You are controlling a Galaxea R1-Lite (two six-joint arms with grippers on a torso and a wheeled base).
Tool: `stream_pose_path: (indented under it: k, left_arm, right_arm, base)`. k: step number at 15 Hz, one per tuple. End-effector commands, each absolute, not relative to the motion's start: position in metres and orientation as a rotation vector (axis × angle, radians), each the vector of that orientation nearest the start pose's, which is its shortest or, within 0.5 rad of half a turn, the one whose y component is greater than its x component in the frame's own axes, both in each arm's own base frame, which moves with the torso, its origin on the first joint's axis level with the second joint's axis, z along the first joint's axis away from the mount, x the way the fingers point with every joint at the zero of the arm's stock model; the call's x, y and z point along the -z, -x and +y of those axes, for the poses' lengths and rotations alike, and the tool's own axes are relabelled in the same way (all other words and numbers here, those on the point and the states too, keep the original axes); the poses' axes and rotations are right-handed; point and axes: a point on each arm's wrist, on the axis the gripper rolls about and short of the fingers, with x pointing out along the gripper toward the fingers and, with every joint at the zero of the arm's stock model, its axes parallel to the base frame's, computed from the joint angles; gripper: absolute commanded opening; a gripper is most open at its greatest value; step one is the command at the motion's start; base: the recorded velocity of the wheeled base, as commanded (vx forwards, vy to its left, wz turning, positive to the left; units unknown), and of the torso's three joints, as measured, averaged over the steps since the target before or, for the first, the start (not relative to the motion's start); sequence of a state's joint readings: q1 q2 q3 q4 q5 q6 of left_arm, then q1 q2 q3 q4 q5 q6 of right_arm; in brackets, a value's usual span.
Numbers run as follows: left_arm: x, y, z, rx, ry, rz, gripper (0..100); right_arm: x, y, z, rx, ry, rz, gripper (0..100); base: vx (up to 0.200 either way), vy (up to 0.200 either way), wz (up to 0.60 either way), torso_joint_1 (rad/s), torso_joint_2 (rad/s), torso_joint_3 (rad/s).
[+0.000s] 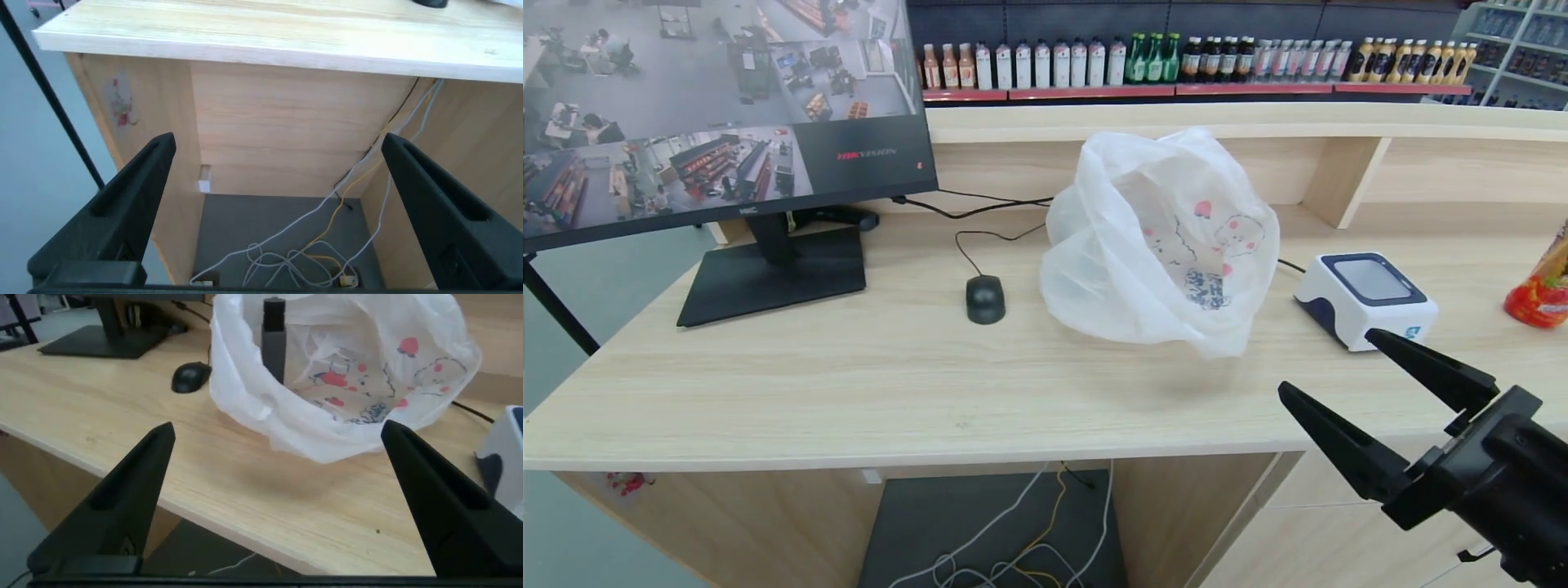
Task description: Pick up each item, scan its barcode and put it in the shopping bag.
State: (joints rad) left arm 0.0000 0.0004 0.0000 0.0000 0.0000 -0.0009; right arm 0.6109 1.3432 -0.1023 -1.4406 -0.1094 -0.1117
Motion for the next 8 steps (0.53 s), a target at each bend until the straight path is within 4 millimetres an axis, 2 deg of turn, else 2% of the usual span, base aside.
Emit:
stream_pose_path:
  k: [1,8]
  left_arm:
    - [-0.0755,0.0228,0.0000,0.000,-0.002,0.000,100]
    - [-0.0755,0.0228,0.0000,0.000,0.003,0.000,100]
  right_arm:
    - [-0.1743,-0.1439,0.0837,-0.418,0.042,-0.234,100]
    - [-0.1685,-0.1471,0.0819,-0.408,0.036,-0.202,100]
  base:
    - [0.000,-0.200,0.00,-0.007,0.00,0.012]
    - [0.000,-0.200,0.00,0.001,0.00,0.005]
